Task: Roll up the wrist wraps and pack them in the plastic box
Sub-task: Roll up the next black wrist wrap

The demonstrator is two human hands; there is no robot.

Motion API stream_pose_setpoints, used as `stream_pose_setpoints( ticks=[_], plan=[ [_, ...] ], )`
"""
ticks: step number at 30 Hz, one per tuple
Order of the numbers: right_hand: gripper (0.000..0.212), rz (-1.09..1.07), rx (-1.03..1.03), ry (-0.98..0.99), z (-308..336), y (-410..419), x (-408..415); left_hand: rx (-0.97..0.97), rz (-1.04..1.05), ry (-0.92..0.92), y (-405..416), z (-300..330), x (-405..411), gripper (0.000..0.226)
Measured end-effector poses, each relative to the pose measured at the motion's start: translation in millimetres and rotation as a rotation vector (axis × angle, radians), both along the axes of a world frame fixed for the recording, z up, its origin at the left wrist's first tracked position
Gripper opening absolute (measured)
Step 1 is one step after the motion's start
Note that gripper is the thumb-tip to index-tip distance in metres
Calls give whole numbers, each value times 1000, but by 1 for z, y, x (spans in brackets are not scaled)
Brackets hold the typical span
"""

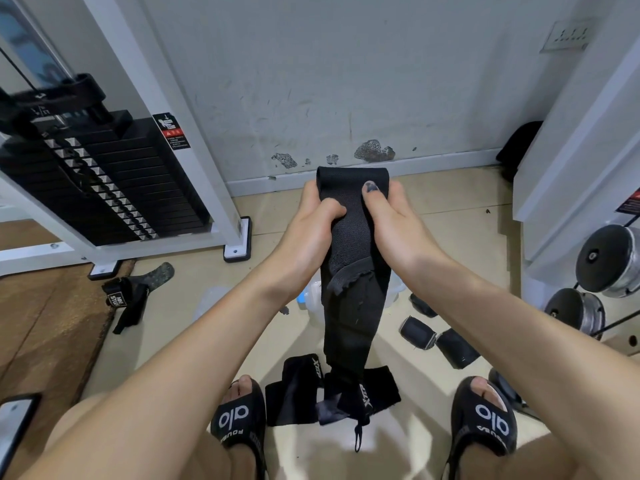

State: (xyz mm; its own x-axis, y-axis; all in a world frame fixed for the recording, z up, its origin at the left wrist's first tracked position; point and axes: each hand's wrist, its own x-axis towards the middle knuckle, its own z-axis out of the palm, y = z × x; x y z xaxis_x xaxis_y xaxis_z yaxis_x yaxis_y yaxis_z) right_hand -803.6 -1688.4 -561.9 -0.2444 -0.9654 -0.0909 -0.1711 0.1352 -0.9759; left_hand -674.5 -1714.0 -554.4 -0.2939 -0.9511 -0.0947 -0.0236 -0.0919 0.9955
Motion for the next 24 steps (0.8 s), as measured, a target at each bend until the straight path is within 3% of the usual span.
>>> stream_pose_setpoints(
  ticks=[6, 11, 15, 19, 24],
  plan=[
    [33, -26, -46, -76, -3, 3, 7, -32, -59, 10, 7, 3, -1, 41],
    [12, 8, -155, -220, 4, 1, -3, -98, -68, 41, 1, 8, 4, 38],
    [11, 33, -196, -229, 6, 5, -7, -153, -21, 33, -4, 2, 5, 20],
    [14, 44, -174, -262, 9, 4, -8, -271, 7, -53, -6, 1, 6, 18],
    [17, 109, -118, -321, 13, 0, -14, -145, -3, 63, -7, 8, 6, 24]
  ],
)
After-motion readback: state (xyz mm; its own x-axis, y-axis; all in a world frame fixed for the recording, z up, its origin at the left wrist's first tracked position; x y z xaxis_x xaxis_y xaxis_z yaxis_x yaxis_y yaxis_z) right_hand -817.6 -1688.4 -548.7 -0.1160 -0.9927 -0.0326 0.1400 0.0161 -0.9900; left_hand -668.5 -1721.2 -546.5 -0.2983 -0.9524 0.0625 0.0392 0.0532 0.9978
